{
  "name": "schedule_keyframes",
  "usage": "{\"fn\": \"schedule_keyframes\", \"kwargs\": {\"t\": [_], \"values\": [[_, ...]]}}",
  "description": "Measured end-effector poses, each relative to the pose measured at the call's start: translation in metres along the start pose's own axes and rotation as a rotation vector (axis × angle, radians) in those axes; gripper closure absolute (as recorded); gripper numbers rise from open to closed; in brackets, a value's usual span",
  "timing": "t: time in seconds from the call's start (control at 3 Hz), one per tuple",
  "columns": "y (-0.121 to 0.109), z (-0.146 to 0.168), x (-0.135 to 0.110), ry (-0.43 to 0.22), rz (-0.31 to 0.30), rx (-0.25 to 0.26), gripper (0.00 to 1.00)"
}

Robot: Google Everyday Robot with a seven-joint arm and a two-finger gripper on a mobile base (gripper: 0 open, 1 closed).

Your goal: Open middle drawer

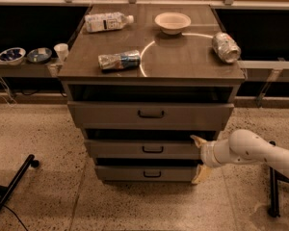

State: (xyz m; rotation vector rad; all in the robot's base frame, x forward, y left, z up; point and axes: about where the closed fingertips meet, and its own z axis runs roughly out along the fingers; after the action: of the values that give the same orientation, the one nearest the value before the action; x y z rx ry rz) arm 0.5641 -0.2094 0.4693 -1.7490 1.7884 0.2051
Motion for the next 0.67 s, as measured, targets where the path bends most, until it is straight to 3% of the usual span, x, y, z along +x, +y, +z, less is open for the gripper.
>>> {"fn": "schedule_keyframes", "kwargs": {"t": [0.33, 0.67], "values": [[-0.013, 0.028, 0.005, 0.026, -0.041, 0.001, 0.0], [-0.027, 0.049, 0.011, 0.059, -0.056, -0.011, 0.16]]}}
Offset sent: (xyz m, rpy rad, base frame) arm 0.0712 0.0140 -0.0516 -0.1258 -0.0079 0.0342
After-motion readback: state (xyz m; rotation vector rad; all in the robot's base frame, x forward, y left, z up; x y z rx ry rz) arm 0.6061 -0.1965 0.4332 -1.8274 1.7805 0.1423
